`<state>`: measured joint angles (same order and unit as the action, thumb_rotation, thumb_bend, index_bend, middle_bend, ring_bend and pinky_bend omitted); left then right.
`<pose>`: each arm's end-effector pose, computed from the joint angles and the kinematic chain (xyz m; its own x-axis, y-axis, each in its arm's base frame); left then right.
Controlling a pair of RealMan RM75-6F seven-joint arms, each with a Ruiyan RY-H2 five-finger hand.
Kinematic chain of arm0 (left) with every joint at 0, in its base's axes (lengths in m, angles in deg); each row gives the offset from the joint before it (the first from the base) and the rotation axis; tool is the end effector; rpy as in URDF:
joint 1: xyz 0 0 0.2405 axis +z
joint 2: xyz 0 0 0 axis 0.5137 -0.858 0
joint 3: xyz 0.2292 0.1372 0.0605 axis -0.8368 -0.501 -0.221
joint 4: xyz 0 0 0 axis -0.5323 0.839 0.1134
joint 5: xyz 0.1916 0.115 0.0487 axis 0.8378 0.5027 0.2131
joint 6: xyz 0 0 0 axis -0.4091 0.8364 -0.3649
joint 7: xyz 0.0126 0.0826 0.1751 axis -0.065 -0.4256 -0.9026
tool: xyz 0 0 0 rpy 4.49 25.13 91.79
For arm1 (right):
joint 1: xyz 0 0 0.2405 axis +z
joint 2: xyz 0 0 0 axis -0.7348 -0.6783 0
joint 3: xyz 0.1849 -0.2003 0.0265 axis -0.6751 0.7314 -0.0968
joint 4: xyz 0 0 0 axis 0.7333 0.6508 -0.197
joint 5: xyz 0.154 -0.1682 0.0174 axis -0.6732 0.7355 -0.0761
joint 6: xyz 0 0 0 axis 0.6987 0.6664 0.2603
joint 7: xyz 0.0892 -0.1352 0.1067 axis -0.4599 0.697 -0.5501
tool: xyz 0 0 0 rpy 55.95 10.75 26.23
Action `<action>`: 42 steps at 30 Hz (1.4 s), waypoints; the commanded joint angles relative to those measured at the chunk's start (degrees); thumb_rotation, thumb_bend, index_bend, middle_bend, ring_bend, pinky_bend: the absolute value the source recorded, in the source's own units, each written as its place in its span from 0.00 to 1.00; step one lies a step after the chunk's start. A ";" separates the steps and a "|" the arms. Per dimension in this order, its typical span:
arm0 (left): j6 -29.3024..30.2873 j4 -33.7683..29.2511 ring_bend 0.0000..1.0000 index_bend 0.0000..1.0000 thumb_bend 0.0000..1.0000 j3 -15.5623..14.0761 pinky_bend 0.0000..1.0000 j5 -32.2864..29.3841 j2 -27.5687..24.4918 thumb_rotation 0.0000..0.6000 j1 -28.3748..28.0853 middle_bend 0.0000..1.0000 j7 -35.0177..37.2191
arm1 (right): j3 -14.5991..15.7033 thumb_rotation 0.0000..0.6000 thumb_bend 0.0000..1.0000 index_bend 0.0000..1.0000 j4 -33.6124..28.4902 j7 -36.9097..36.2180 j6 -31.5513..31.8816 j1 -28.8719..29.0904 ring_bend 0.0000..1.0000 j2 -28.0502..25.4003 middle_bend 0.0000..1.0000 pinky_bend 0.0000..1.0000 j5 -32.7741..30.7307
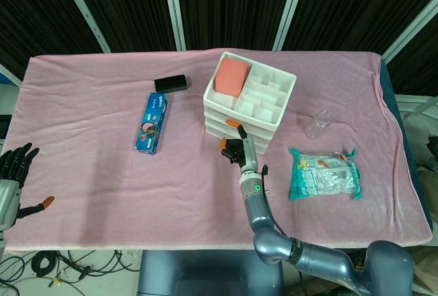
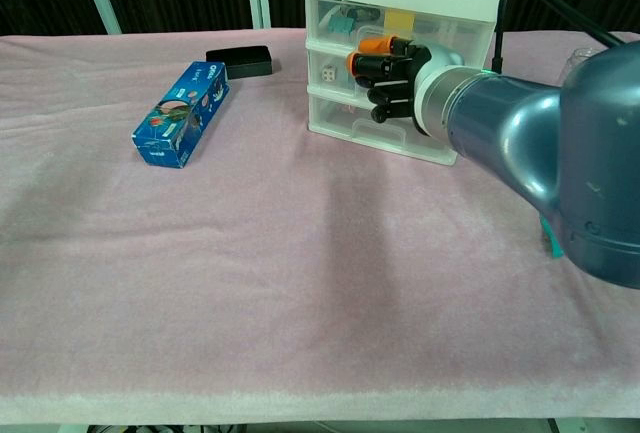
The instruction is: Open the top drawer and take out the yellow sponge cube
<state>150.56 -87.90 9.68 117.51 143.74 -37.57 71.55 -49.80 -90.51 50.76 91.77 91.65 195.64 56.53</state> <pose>-0.3275 0.2455 0.1494 0.3681 -0.0619 0.9277 0.9239 -0.0878 -0.3724 -0.0473 -0.4170 -0.0973 -0.8267 -0.1710 0.5361 -0.5610 0.3244 -0.7616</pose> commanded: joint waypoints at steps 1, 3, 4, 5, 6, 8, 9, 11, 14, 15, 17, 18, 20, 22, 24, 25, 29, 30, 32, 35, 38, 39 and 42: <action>-0.03 0.00 0.00 0.00 0.00 -0.02 0.00 0.02 0.01 1.00 -0.02 0.00 -0.04 | -0.01 1.00 0.53 0.21 -0.07 0.04 0.04 0.00 0.92 -0.07 0.89 0.84 0.00; -0.11 -0.04 0.00 0.00 0.00 -0.04 0.00 0.00 0.03 1.00 -0.03 0.00 -0.06 | -0.03 1.00 0.53 0.21 -0.20 0.04 0.08 -0.05 0.92 -0.17 0.89 0.84 -0.02; -0.12 -0.08 0.00 0.00 0.00 -0.03 0.00 0.00 0.01 1.00 -0.04 0.00 -0.05 | -0.05 1.00 0.53 0.21 -0.27 0.04 0.09 -0.08 0.92 -0.22 0.89 0.84 -0.05; -0.11 -0.11 0.00 0.00 0.00 -0.03 0.00 0.00 -0.01 1.00 -0.04 0.00 -0.05 | -0.08 1.00 0.53 0.21 -0.34 0.04 0.11 -0.10 0.92 -0.27 0.89 0.84 -0.08; -0.06 -0.11 0.00 0.00 0.00 -0.01 0.00 0.01 -0.01 1.00 -0.03 0.00 -0.06 | -0.10 1.00 0.53 0.21 -0.40 0.04 0.14 -0.12 0.92 -0.32 0.89 0.84 -0.10; 0.00 -0.13 0.00 0.00 0.00 -0.04 0.00 0.03 -0.01 1.00 0.02 0.00 -0.04 | -0.18 1.00 0.53 0.21 -0.52 0.05 0.20 -0.15 0.92 -0.43 0.89 0.84 -0.12; 0.01 -0.15 0.00 0.00 0.00 -0.05 0.00 0.04 -0.01 1.00 0.03 0.00 -0.03 | -0.21 1.00 0.53 0.21 -0.57 0.03 0.22 -0.16 0.92 -0.47 0.89 0.84 -0.16; 0.06 -0.15 0.00 0.00 0.00 -0.05 0.00 0.08 -0.02 1.00 0.03 0.00 -0.08 | -0.20 1.00 0.53 0.21 -0.67 0.05 0.20 -0.18 0.92 -0.54 0.89 0.84 -0.21; 0.07 -0.19 0.00 0.00 0.00 -0.06 0.00 0.10 -0.01 1.00 0.04 0.00 -0.13 | -0.26 1.00 0.53 0.21 -0.85 -0.12 0.14 -0.24 0.92 -0.57 0.89 0.84 -0.37; 0.06 -0.18 0.00 0.00 0.00 -0.06 0.00 0.10 -0.01 1.00 0.03 0.00 -0.16 | -0.27 1.00 0.53 0.21 -0.89 -0.16 0.15 -0.24 0.92 -0.57 0.89 0.84 -0.39; 0.02 -0.20 0.00 0.00 0.00 -0.07 0.00 0.09 -0.02 1.00 0.03 0.00 -0.16 | -0.26 1.00 0.53 0.21 -0.99 -0.17 0.16 -0.20 0.92 -0.55 0.89 0.84 -0.38; 0.01 -0.20 0.00 0.00 0.00 -0.05 0.00 0.07 -0.03 1.00 0.02 0.00 -0.15 | -0.27 1.00 0.53 0.21 -1.06 -0.20 0.16 -0.19 0.92 -0.55 0.89 0.84 -0.40; 0.00 -0.20 0.00 0.00 0.00 -0.04 0.00 0.04 -0.03 1.00 0.02 0.00 -0.10 | -0.37 1.00 0.53 0.21 -1.23 -0.34 0.11 -0.22 0.92 -0.54 0.89 0.84 -0.55; -0.01 -0.21 0.00 0.00 0.00 -0.04 0.00 0.05 -0.05 1.00 0.02 0.00 -0.08 | -0.40 1.00 0.53 0.21 -1.31 -0.30 0.16 -0.17 0.92 -0.57 0.89 0.84 -0.64; -0.01 -0.19 0.00 0.00 0.00 -0.05 0.00 0.08 -0.05 1.00 0.01 0.00 -0.12 | -0.35 1.00 0.53 0.21 -1.31 -0.18 0.17 -0.11 0.92 -0.60 0.89 0.84 -0.68; -0.02 -0.19 0.00 0.00 0.00 -0.05 0.00 0.07 -0.05 1.00 0.01 0.00 -0.09 | -0.30 1.00 0.53 0.21 -1.29 -0.08 0.18 -0.08 0.92 -0.61 0.89 0.84 -0.72; -0.07 -0.19 0.00 0.00 0.00 -0.04 0.00 0.03 -0.05 1.00 0.00 0.00 -0.10 | -0.32 1.00 0.53 0.21 -1.22 0.09 0.07 0.13 0.92 -0.64 0.89 0.84 -0.96; -0.10 -0.20 0.00 0.00 0.00 -0.04 0.00 0.00 -0.05 1.00 -0.01 0.00 -0.12 | -0.36 1.00 0.53 0.21 -1.18 0.13 0.01 0.20 0.92 -0.66 0.89 0.84 -1.02; -0.14 -0.24 0.00 0.00 0.00 -0.02 0.00 -0.09 -0.04 1.00 -0.01 0.00 -0.13 | -0.36 1.00 0.53 0.21 -1.15 0.18 -0.11 0.26 0.92 -0.74 0.89 0.84 -1.20; -0.19 -0.26 0.00 0.00 0.00 -0.02 0.00 -0.11 -0.06 1.00 -0.02 0.00 -0.12 | -0.26 1.00 0.53 0.22 -1.20 0.17 -0.18 0.21 0.92 -0.83 0.89 0.84 -1.30; -0.23 -0.26 0.00 0.00 0.00 0.00 0.00 -0.13 -0.09 1.00 -0.04 0.00 -0.13 | 0.06 1.00 0.53 0.22 -1.27 0.21 -0.24 0.07 0.92 -0.93 0.89 0.84 -1.30; -0.24 -0.25 0.00 0.00 0.00 0.02 0.00 -0.16 -0.09 1.00 -0.05 0.00 -0.13 | 0.17 1.00 0.53 0.22 -1.34 0.18 -0.29 0.00 0.92 -0.96 0.89 0.84 -1.34; -0.31 -0.29 0.00 0.00 0.00 0.03 0.00 -0.25 -0.11 1.00 -0.05 0.00 -0.04 | 0.35 1.00 0.53 0.23 -1.59 0.03 -0.54 -0.16 0.92 -1.05 0.89 0.84 -1.51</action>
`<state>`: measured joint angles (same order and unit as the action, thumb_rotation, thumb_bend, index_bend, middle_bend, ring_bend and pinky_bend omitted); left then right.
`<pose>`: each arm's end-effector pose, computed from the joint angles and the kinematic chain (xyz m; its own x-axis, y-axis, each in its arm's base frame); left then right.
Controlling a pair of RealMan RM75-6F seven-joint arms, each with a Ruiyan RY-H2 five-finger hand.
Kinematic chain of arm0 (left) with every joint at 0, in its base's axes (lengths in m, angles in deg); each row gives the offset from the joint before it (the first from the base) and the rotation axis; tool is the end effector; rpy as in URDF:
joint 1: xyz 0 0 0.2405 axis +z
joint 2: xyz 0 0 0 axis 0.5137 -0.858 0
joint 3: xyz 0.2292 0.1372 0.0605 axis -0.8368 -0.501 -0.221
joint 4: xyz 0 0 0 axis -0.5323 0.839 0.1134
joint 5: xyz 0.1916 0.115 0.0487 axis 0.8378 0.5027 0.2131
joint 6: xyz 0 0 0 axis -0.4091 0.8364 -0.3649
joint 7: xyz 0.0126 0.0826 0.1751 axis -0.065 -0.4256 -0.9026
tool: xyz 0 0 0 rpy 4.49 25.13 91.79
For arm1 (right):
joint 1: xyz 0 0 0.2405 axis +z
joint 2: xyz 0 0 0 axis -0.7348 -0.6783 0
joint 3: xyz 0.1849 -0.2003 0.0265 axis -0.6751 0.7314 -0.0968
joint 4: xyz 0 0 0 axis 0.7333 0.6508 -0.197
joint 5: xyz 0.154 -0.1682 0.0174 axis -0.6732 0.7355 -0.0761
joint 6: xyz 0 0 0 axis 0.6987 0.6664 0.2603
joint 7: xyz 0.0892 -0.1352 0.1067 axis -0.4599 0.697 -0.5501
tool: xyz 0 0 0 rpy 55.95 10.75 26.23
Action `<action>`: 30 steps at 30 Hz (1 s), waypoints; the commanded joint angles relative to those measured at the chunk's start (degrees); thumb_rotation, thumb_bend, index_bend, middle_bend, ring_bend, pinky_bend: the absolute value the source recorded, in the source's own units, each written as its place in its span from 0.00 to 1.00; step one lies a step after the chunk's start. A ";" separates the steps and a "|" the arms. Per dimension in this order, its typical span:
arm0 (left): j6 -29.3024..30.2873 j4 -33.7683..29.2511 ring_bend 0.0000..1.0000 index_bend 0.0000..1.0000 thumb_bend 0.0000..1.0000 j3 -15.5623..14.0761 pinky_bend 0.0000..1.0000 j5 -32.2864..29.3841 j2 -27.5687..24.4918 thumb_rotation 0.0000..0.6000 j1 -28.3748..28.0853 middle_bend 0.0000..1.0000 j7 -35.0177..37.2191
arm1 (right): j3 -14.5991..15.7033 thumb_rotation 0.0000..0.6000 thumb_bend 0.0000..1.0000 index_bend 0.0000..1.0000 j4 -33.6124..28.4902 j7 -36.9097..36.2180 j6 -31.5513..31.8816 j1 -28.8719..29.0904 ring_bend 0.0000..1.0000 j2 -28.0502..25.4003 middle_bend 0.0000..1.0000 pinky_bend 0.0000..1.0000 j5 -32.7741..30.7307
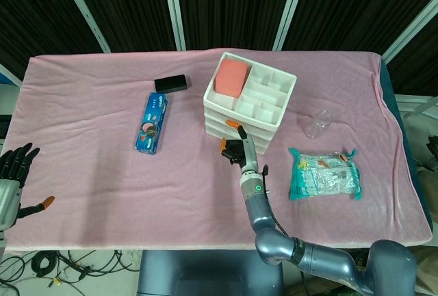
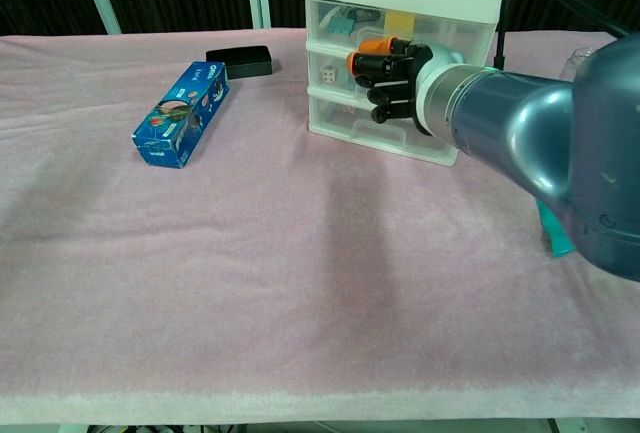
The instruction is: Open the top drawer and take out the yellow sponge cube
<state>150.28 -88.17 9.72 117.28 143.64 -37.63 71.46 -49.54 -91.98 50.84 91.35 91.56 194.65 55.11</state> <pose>-0.3274 0.2461 0.1491 0.3670 -0.0582 0.9284 0.9248 -0.0848 -0.3709 -0.0463 -0.4140 -0.0965 -0.8316 -0.1843 0.5239 -0.5540 0.3396 -0.7601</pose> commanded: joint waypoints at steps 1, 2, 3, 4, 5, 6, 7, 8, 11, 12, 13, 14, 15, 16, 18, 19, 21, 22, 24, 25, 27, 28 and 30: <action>-0.03 -0.02 0.00 0.00 0.00 -0.01 0.00 -0.02 -0.02 1.00 0.00 0.00 0.06 | 0.16 1.00 0.53 0.23 -0.25 -0.11 -0.26 -0.13 0.92 -0.09 0.89 0.84 -0.17; 0.00 0.00 0.00 0.00 0.00 0.00 0.00 0.00 -0.02 1.00 0.00 0.00 0.04 | 0.28 1.00 0.53 0.23 -0.46 -0.18 -0.42 -0.22 0.92 -0.15 0.89 0.84 -0.20; 0.01 0.00 0.00 0.00 0.00 0.00 0.00 0.02 -0.01 1.00 -0.01 0.00 0.02 | 0.41 1.00 0.53 0.23 -0.67 -0.19 -0.55 -0.26 0.92 -0.20 0.88 0.84 -0.16; 0.00 0.01 0.00 0.00 0.00 0.00 0.00 0.02 -0.01 1.00 0.00 0.00 0.00 | 0.60 1.00 0.53 0.23 -0.88 -0.17 -0.68 -0.31 0.92 -0.26 0.88 0.84 -0.08; -0.01 0.02 0.00 0.00 0.00 -0.01 0.00 0.01 0.01 1.00 -0.01 0.00 -0.02 | 0.91 1.00 0.53 0.23 -1.25 -0.08 -0.85 -0.38 0.92 -0.37 0.88 0.84 0.08; -0.02 0.01 0.00 0.00 0.00 0.01 0.00 -0.01 0.01 1.00 -0.01 0.00 -0.03 | 1.13 1.00 0.53 0.23 -1.51 -0.06 -0.95 -0.46 0.92 -0.45 0.88 0.84 0.18; -0.03 -0.01 0.00 0.00 0.00 0.02 0.00 -0.03 0.01 1.00 -0.02 0.00 -0.03 | 1.40 1.00 0.53 0.23 -1.89 -0.11 -1.07 -0.63 0.92 -0.56 0.88 0.84 0.29; -0.02 0.00 0.00 0.00 0.00 0.03 0.00 -0.03 0.01 1.00 -0.02 0.00 -0.05 | 1.62 1.00 0.53 0.24 -2.13 -0.11 -1.13 -0.74 0.92 -0.64 0.88 0.84 0.37; -0.04 -0.02 0.00 0.00 0.00 0.03 0.00 -0.06 0.02 1.00 -0.02 0.00 -0.02 | 2.13 1.00 0.53 0.24 -2.87 -0.26 -1.37 -1.17 0.92 -0.91 0.88 0.84 0.23; -0.04 -0.01 0.00 0.00 0.00 0.04 0.00 -0.06 0.00 1.00 -0.02 0.00 -0.06 | 2.29 1.00 0.53 0.24 -3.13 -0.36 -1.49 -1.36 0.92 -1.04 0.88 0.84 0.06; -0.03 0.00 0.00 0.00 0.00 0.04 0.00 -0.07 0.01 1.00 -0.02 0.00 -0.07 | 2.44 1.00 0.53 0.24 -3.27 -0.35 -1.53 -1.48 0.92 -1.14 0.88 0.84 -0.03; -0.04 -0.01 0.00 0.00 0.00 0.05 0.00 -0.10 0.01 1.00 -0.01 0.00 -0.04 | 2.56 1.00 0.53 0.24 -3.40 -0.36 -1.54 -1.59 0.92 -1.22 0.88 0.84 -0.06; -0.04 -0.01 0.00 0.00 0.00 0.06 0.00 -0.14 0.00 1.00 0.00 0.00 0.00 | 2.79 1.00 0.53 0.24 -3.68 -0.42 -1.54 -1.79 0.92 -1.33 0.88 0.84 -0.06; -0.01 -0.01 0.00 0.00 0.00 0.08 0.00 -0.16 -0.02 1.00 0.01 0.00 0.01 | 3.02 1.00 0.53 0.24 -3.93 -0.44 -1.60 -1.95 0.92 -1.43 0.88 0.84 -0.01; 0.00 -0.03 0.00 0.00 0.00 0.08 0.00 -0.14 -0.03 1.00 0.01 0.00 0.04 | 3.56 1.00 0.53 0.24 -4.69 -0.61 -1.80 -2.40 0.92 -1.74 0.88 0.84 0.18; -0.01 -0.02 0.00 0.00 0.00 0.07 0.00 -0.13 -0.03 1.00 0.01 0.00 0.04 | 3.83 1.00 0.53 0.24 -5.07 -0.69 -1.87 -2.62 0.92 -1.88 0.88 0.84 0.32; 0.00 -0.02 0.00 0.00 0.00 0.07 0.00 -0.12 -0.02 1.00 0.01 0.00 -0.01 | 4.46 1.00 0.53 0.24 -5.92 -0.73 -1.96 -3.04 0.92 -2.18 0.88 0.84 0.74; 0.00 -0.03 0.00 0.00 0.00 0.08 0.00 -0.13 0.00 1.00 0.00 0.00 0.00 | 4.80 1.00 0.53 0.24 -6.41 -0.74 -1.96 -3.27 0.92 -2.36 0.88 0.84 1.02; -0.01 -0.04 0.00 0.00 0.00 0.07 0.00 -0.14 0.01 1.00 0.01 0.00 -0.04 | 5.67 1.00 0.53 0.24 -7.89 -0.88 -1.97 -3.90 0.92 -2.79 0.88 0.84 1.86; 0.00 -0.05 0.00 0.00 0.00 0.08 0.00 -0.13 0.01 1.00 0.01 0.00 -0.04 | 5.85 1.00 0.53 0.24 -8.20 -0.90 -1.95 -4.03 0.92 -2.88 0.88 0.84 2.07; 0.02 -0.05 0.00 0.00 0.00 0.08 0.00 -0.13 0.00 1.00 0.02 0.00 -0.09 | 7.22 1.00 0.53 0.24 -9.98 -0.34 -1.53 -4.56 0.92 -3.48 0.88 0.84 4.03; 0.01 -0.07 0.00 0.00 0.00 0.08 0.00 -0.16 0.00 1.00 0.02 0.00 -0.07 | 8.10 1.00 0.53 0.24 -11.05 0.12 -0.97 -4.88 0.92 -3.80 0.88 0.84 5.52; 0.00 -0.10 0.00 0.00 0.00 0.10 0.00 -0.22 -0.03 1.00 0.04 0.00 0.01 | 9.25 1.00 0.53 0.24 -12.45 1.05 -0.19 -5.19 0.92 -4.38 0.88 0.84 7.57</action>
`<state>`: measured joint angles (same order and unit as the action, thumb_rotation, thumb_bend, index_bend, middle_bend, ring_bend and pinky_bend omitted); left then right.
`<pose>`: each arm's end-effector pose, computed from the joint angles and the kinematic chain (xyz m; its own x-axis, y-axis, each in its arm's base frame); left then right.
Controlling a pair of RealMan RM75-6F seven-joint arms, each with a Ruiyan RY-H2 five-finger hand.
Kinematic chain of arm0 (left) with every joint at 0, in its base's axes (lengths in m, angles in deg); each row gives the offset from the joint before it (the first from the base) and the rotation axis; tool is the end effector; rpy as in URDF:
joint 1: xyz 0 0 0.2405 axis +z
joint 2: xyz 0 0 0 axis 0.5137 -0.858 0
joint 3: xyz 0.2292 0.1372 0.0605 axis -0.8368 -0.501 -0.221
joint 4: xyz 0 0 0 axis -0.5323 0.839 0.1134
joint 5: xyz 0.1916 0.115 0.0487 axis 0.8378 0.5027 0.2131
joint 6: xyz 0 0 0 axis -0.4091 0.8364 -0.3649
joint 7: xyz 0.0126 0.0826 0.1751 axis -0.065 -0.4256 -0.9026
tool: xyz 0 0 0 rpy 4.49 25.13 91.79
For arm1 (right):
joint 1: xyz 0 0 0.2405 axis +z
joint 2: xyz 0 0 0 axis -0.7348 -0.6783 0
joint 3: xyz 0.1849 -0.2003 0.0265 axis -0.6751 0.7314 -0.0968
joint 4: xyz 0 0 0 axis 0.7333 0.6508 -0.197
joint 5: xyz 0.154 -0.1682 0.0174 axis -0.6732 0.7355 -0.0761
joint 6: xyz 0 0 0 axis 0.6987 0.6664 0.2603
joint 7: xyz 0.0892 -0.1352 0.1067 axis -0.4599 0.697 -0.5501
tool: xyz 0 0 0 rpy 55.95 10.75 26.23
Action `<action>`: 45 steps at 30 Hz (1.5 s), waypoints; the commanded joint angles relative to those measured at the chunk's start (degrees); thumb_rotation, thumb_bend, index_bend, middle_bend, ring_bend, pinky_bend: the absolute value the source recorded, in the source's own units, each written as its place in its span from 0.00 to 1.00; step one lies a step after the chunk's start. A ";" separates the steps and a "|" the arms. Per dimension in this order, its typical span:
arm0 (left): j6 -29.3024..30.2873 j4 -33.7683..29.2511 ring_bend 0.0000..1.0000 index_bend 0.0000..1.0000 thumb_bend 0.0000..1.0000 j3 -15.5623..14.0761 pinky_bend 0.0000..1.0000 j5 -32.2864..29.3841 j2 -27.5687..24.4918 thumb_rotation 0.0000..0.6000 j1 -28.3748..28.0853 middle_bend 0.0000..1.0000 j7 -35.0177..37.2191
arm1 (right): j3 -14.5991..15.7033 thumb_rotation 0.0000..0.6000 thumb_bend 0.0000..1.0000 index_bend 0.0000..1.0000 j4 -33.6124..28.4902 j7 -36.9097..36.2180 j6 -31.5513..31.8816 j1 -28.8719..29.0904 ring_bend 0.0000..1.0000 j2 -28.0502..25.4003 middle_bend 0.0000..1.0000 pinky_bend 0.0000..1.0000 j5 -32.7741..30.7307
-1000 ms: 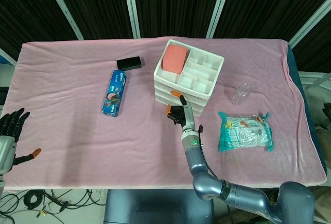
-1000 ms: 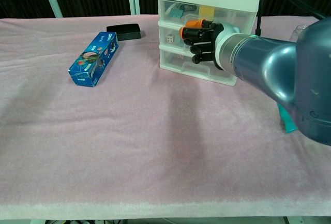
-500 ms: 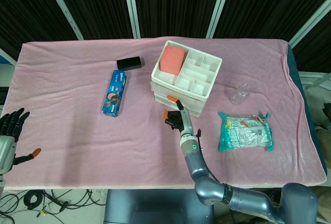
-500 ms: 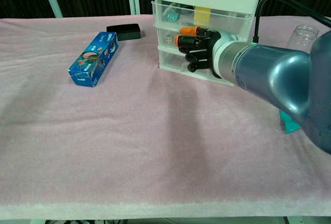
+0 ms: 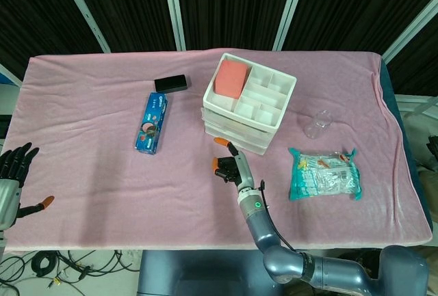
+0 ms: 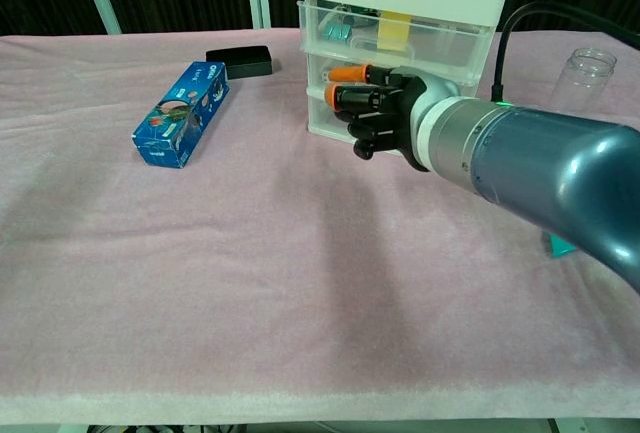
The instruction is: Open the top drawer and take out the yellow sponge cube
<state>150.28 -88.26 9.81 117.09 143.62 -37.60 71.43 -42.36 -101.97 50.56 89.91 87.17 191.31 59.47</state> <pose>-0.3277 0.2463 0.1496 0.3660 -0.0597 0.9287 0.9255 -0.0812 -0.3700 -0.0374 -0.3656 -0.1014 -0.8000 -0.3353 0.4977 -0.5948 0.3333 -0.7316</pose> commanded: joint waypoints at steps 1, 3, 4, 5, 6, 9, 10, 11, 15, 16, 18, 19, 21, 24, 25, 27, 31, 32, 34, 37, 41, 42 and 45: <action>0.03 -0.02 0.00 0.00 0.00 0.02 0.00 -0.04 -0.04 1.00 0.03 0.00 0.04 | 2.82 1.00 0.53 0.24 -3.51 2.26 1.90 -0.96 0.92 -1.58 0.88 0.84 4.67; 0.06 -0.02 0.00 0.00 0.00 0.03 0.00 -0.03 -0.05 1.00 0.04 0.00 0.05 | 3.85 1.00 0.53 0.24 -4.68 4.49 3.11 -0.88 0.92 -2.53 0.88 0.84 6.77; 0.09 0.00 0.00 0.00 0.00 0.02 0.00 0.00 -0.05 1.00 0.04 0.00 0.01 | 4.28 1.00 0.53 0.24 -5.14 5.76 3.81 -0.76 0.92 -2.99 0.88 0.84 7.78; 0.13 0.04 0.00 0.00 0.00 0.00 0.00 0.09 -0.04 1.00 0.04 0.00 -0.09 | 4.85 1.00 0.53 0.23 -5.74 7.96 5.03 -0.49 0.92 -3.67 0.88 0.84 9.29; 0.14 0.03 0.00 0.00 0.00 -0.03 0.00 0.15 -0.02 1.00 0.05 0.00 -0.13 | 5.21 1.00 0.53 0.23 -6.05 9.64 5.95 -0.26 0.92 -4.15 0.88 0.84 10.32; 0.28 0.04 0.00 0.00 0.00 -0.12 0.00 0.36 -0.01 1.00 0.09 0.00 -0.45 | 6.36 1.00 0.53 0.23 -6.59 16.50 9.26 0.78 0.92 -5.82 0.88 0.84 13.13; 0.33 0.02 0.00 0.00 0.00 -0.12 0.00 0.39 0.01 1.00 0.10 0.00 -0.51 | 6.74 1.00 0.53 0.23 -6.49 18.99 10.30 1.15 0.92 -6.35 0.88 0.84 13.73; 0.36 -0.02 0.00 0.00 0.00 -0.13 0.00 0.41 0.03 1.00 0.11 0.00 -0.55 | 7.04 1.00 0.53 0.23 -6.64 21.88 11.46 1.58 0.92 -6.93 0.88 0.84 13.92; 0.29 -0.08 0.00 0.00 0.00 -0.21 0.00 0.45 0.07 1.00 0.11 0.00 -0.82 | 7.07 1.00 0.53 0.23 -7.56 29.56 13.88 2.79 0.92 -8.88 0.88 0.84 12.34; 0.24 -0.09 0.00 0.00 0.00 -0.26 0.00 0.51 0.07 1.00 0.10 0.00 -1.00 | 7.04 1.00 0.53 0.23 -7.67 31.79 14.53 3.24 0.92 -9.43 0.87 0.84 11.93; 0.22 -0.16 0.00 0.00 0.00 -0.31 0.00 0.55 0.07 1.00 0.11 0.00 -1.15 | 7.27 1.00 0.53 0.23 -7.40 34.88 15.47 3.87 0.92 -10.06 0.88 0.84 11.78; 0.22 -0.20 0.00 0.00 0.00 -0.32 0.00 0.56 0.08 1.00 0.11 0.00 -1.22 | 7.41 1.00 0.53 0.23 -7.10 36.61 16.15 4.24 0.92 -10.28 0.88 0.84 11.79; 0.22 -0.25 0.00 0.00 0.00 -0.29 0.00 0.55 0.09 1.00 0.09 0.00 -1.28 | 7.80 1.00 0.53 0.23 -6.40 38.72 16.89 4.70 0.92 -10.40 0.88 0.84 11.88; 0.24 -0.29 0.00 0.00 0.00 -0.25 0.00 0.46 0.09 1.00 0.12 0.00 -1.25 | 8.34 1.00 0.53 0.23 -5.25 41.20 17.46 5.26 0.92 -10.27 0.88 0.84 11.13; 0.25 -0.30 0.00 0.00 0.00 -0.24 0.00 0.45 0.08 1.00 0.12 0.00 -1.24 | 8.35 1.00 0.53 0.23 -4.91 41.61 17.56 5.39 0.92 -10.19 0.88 0.84 10.90; 0.23 -0.29 0.00 0.00 0.00 -0.24 0.00 0.44 0.06 1.00 0.11 0.00 -1.18 | 8.54 1.00 0.53 0.23 -4.13 42.32 17.73 5.58 0.92 -10.01 0.88 0.84 10.62; 0.16 -0.24 0.00 0.00 0.00 -0.33 0.00 0.61 0.03 1.00 0.07 0.00 -1.16 | 9.53 1.00 0.53 0.23 -2.40 43.74 18.18 5.78 0.92 -9.52 0.87 0.84 10.69; 0.16 -0.23 0.00 0.00 0.00 -0.35 0.00 0.65 0.03 1.00 0.06 0.00 -1.17 | 9.63 1.00 0.53 0.23 -2.12 43.79 18.21 5.78 0.92 -9.40 0.87 0.84 10.69; 0.14 -0.20 0.00 0.00 0.00 -0.37 0.00 0.67 0.04 1.00 0.06 0.00 -1.14 | 9.90 1.00 0.53 0.23 -1.35 44.15 18.29 5.87 0.92 -9.16 0.87 0.84 10.82; 0.15 -0.20 0.00 0.00 0.00 -0.32 0.00 0.63 0.04 1.00 0.05 0.00 -1.06 | 10.22 1.00 0.53 0.23 0.12 44.32 18.56 6.04 0.92 -8.68 0.87 0.84 11.79; 0.13 -0.21 0.00 0.00 0.00 -0.35 0.00 0.64 0.01 1.00 0.05 0.00 -1.02 | 10.28 1.00 0.53 0.22 1.28 44.62 18.65 6.18 0.92 -8.30 0.87 0.84 12.17; 0.08 -0.26 0.00 0.00 0.00 -0.35 0.00 0.61 0.01 1.00 0.05 0.00 -0.99 | 10.23 1.00 0.53 0.22 1.52 44.70 18.66 6.19 0.92 -8.23 0.87 0.84 12.16; 0.09 -0.27 0.00 0.00 0.00 -0.35 0.00 0.63 0.01 1.00 0.04 0.00 -1.03 | 10.28 1.00 0.53 0.22 2.02 45.08 18.86 6.16 0.92 -8.21 0.87 0.84 12.27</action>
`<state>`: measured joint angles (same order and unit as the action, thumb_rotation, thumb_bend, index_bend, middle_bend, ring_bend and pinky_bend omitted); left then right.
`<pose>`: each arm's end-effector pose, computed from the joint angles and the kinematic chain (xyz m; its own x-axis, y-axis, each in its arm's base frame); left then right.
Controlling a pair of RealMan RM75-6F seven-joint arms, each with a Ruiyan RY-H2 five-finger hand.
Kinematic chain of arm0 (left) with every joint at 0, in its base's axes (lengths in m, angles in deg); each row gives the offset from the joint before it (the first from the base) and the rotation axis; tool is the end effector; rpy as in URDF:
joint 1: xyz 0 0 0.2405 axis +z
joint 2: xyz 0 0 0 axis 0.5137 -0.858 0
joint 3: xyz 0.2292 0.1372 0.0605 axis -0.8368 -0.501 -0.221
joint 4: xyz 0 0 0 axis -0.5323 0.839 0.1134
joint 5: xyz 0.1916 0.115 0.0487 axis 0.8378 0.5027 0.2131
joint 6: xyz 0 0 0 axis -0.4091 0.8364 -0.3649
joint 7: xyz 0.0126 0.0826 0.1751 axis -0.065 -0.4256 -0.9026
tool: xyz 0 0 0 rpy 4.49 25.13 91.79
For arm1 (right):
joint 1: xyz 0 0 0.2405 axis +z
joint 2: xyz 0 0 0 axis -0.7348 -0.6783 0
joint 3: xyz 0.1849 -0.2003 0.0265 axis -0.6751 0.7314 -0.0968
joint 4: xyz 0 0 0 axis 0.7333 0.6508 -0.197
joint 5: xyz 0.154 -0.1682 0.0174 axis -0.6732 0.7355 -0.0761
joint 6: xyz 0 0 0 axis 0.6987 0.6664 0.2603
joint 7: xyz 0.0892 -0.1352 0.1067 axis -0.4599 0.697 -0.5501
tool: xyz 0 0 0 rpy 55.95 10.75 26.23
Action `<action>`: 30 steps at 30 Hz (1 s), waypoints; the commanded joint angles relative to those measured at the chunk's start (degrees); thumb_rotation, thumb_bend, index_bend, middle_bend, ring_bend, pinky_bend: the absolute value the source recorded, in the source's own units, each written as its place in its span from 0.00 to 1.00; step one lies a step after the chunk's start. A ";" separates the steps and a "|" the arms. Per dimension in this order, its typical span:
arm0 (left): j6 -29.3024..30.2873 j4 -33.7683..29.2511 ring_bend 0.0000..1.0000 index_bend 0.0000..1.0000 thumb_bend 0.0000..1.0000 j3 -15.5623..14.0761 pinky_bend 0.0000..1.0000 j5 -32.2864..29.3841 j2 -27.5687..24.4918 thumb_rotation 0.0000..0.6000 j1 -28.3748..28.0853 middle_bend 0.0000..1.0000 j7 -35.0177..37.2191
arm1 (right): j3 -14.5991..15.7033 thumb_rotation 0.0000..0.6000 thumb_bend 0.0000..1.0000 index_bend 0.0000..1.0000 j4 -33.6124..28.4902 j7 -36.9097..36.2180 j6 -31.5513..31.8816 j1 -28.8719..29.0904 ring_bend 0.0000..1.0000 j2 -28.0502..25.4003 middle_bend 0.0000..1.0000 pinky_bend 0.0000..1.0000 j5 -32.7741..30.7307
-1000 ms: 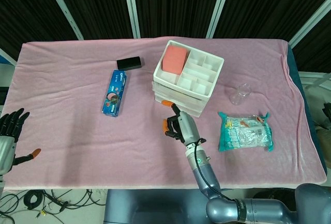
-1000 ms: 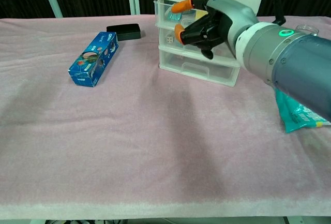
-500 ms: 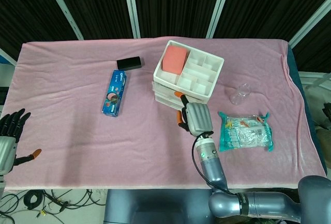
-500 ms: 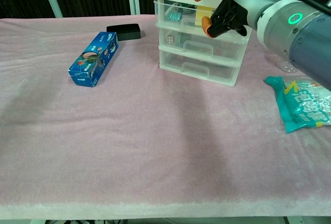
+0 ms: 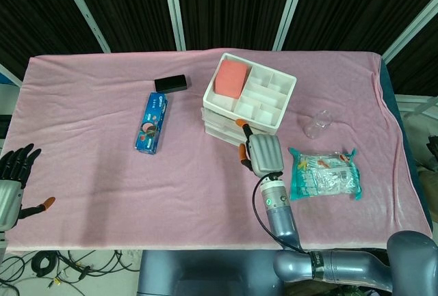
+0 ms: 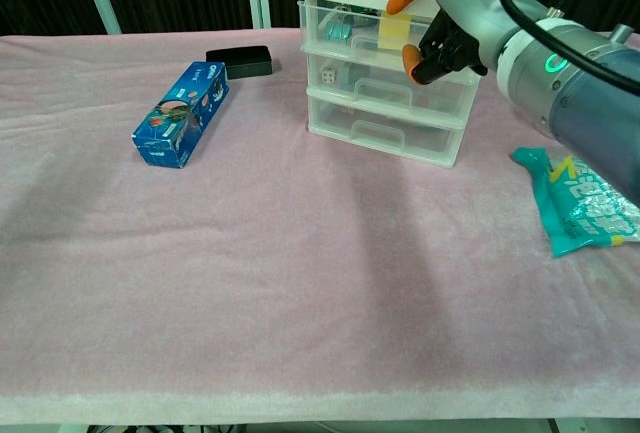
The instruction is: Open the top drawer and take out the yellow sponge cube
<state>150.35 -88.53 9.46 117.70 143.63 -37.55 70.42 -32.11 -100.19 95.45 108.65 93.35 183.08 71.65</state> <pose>-0.3256 0.2444 0.1472 0.3789 -0.0549 0.9238 0.9195 -0.0903 -0.3825 -0.0640 -0.3932 -0.0310 0.1739 -0.1190 0.9775 -0.9794 -0.1245 0.1591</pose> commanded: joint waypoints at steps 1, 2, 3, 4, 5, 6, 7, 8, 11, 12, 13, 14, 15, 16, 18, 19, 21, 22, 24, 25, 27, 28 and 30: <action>0.03 -0.01 0.00 0.00 0.00 -0.01 0.00 0.03 0.02 1.00 0.00 0.00 -0.02 | 0.09 1.00 0.53 0.22 0.36 0.32 0.19 -0.05 0.92 0.01 0.87 0.84 0.15; 0.02 -0.03 0.00 0.00 0.00 -0.02 0.00 0.02 0.01 1.00 0.02 0.00 0.00 | 0.19 1.00 0.53 0.22 0.45 0.55 0.23 -0.05 0.92 -0.04 0.87 0.84 0.22; 0.02 -0.05 0.00 0.00 0.00 -0.01 0.00 0.00 0.01 1.00 0.01 0.00 0.00 | 0.34 1.00 0.53 0.22 0.56 0.90 0.27 -0.03 0.92 -0.10 0.87 0.84 0.35; 0.02 -0.06 0.00 0.00 0.00 0.01 0.00 -0.02 0.01 1.00 0.01 0.00 0.00 | 0.53 1.00 0.53 0.22 0.67 1.34 0.31 0.02 0.92 -0.18 0.87 0.84 0.49; 0.02 -0.07 0.00 0.00 0.00 0.01 0.00 -0.04 0.02 1.00 0.02 0.00 0.01 | 0.75 1.00 0.53 0.22 0.77 1.90 0.33 0.10 0.92 -0.27 0.87 0.84 0.61; -0.01 -0.09 0.00 0.00 0.00 0.00 0.00 -0.04 0.01 1.00 0.01 0.00 0.00 | 1.13 1.00 0.53 0.22 0.90 2.86 0.38 0.25 0.92 -0.40 0.87 0.84 0.81; -0.04 -0.11 0.00 0.00 0.00 -0.02 0.00 -0.03 0.00 1.00 0.01 0.00 -0.02 | 1.40 1.00 0.53 0.22 0.99 3.60 0.44 0.37 0.92 -0.49 0.87 0.84 0.94; -0.04 -0.13 0.00 0.00 0.00 -0.03 0.00 0.00 -0.01 1.00 0.00 0.00 -0.04 | 1.57 1.00 0.53 0.22 1.02 4.22 0.50 0.48 0.92 -0.54 0.87 0.84 1.02; 0.00 -0.14 0.00 0.00 0.00 -0.04 0.00 0.01 0.00 1.00 0.02 0.00 -0.08 | 1.56 1.00 0.53 0.24 0.75 5.39 0.71 0.69 0.92 -0.45 0.87 0.84 0.86; -0.04 -0.17 0.00 0.00 0.00 -0.03 0.00 -0.03 -0.01 1.00 0.02 0.00 -0.06 | 1.53 1.00 0.53 0.26 0.67 5.68 0.80 0.72 0.92 -0.39 0.87 0.84 0.80; -0.05 -0.18 0.00 0.00 0.00 -0.02 0.00 -0.05 -0.02 1.00 0.01 0.00 -0.05 | 1.54 1.00 0.53 0.27 0.65 5.87 0.85 0.75 0.92 -0.37 0.87 0.84 0.81; -0.06 -0.19 0.00 0.00 0.00 -0.01 0.00 -0.07 -0.03 1.00 0.01 0.00 -0.04 | 1.53 1.00 0.53 0.28 0.65 6.02 0.88 0.77 0.92 -0.35 0.87 0.84 0.81; -0.08 -0.21 0.00 0.00 0.00 -0.02 0.00 -0.07 -0.04 1.00 0.01 0.00 -0.03 | 1.53 1.00 0.53 0.30 0.64 6.21 0.92 0.78 0.92 -0.33 0.87 0.84 0.83; -0.09 -0.21 0.00 0.00 0.00 -0.03 0.00 -0.07 -0.05 1.00 0.01 0.00 -0.03 | 1.53 1.00 0.53 0.32 0.62 6.29 0.94 0.76 0.92 -0.32 0.87 0.84 0.81; -0.13 -0.22 0.00 0.00 0.00 -0.05 0.00 -0.07 -0.07 1.00 0.01 0.00 0.01 | 1.33 1.00 0.53 0.35 0.43 6.23 0.88 0.68 0.92 -0.31 0.87 0.84 0.52; -0.14 -0.22 0.00 0.00 0.00 -0.05 0.00 -0.07 -0.07 1.00 0.00 0.00 0.01 | 1.23 1.00 0.53 0.36 0.33 6.13 0.85 0.63 0.92 -0.32 0.87 0.84 0.46; -0.13 -0.22 0.00 0.00 0.00 -0.04 0.00 -0.06 -0.07 1.00 -0.01 0.00 0.02 | 1.16 1.00 0.53 0.38 0.20 6.19 0.83 0.62 0.92 -0.44 0.87 0.84 0.58; -0.14 -0.22 0.00 0.00 0.00 -0.04 0.00 -0.08 -0.07 1.00 -0.01 0.00 0.02 | 1.18 1.00 0.53 0.39 0.11 6.21 0.82 0.61 0.92 -0.49 0.87 0.84 0.67; -0.22 -0.26 0.00 0.00 0.00 -0.04 0.00 -0.14 -0.08 1.00 -0.02 0.00 0.05 | 1.19 1.00 0.54 0.39 -0.19 6.10 0.83 0.55 0.92 -0.59 0.87 0.84 1.00; -0.22 -0.28 0.00 0.00 0.00 -0.03 0.00 -0.14 -0.08 1.00 -0.03 0.00 0.05 | 1.19 1.00 0.54 0.39 -0.31 6.09 0.84 0.53 0.92 -0.62 0.87 0.84 1.10; -0.21 -0.28 0.00 0.00 0.00 -0.03 0.00 -0.14 -0.08 1.00 -0.02 0.00 0.01 | 1.14 1.00 0.54 0.40 -0.62 6.07 0.84 0.53 0.92 -0.72 0.87 0.84 1.37; -0.23 -0.29 0.00 0.00 0.00 -0.03 0.00 -0.15 -0.07 1.00 -0.03 0.00 0.00 | 1.11 1.00 0.54 0.40 -0.74 6.07 0.85 0.54 0.92 -0.76 0.87 0.84 1.51; -0.24 -0.31 0.00 0.00 0.00 -0.01 0.00 -0.19 -0.07 1.00 -0.03 0.00 0.00 | 1.04 1.00 0.54 0.41 -1.01 6.04 0.87 0.55 0.92 -0.84 0.87 0.84 1.70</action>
<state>150.11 -88.85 9.45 117.51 143.56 -37.59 70.42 -31.03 -101.09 101.51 109.51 93.89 182.29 73.27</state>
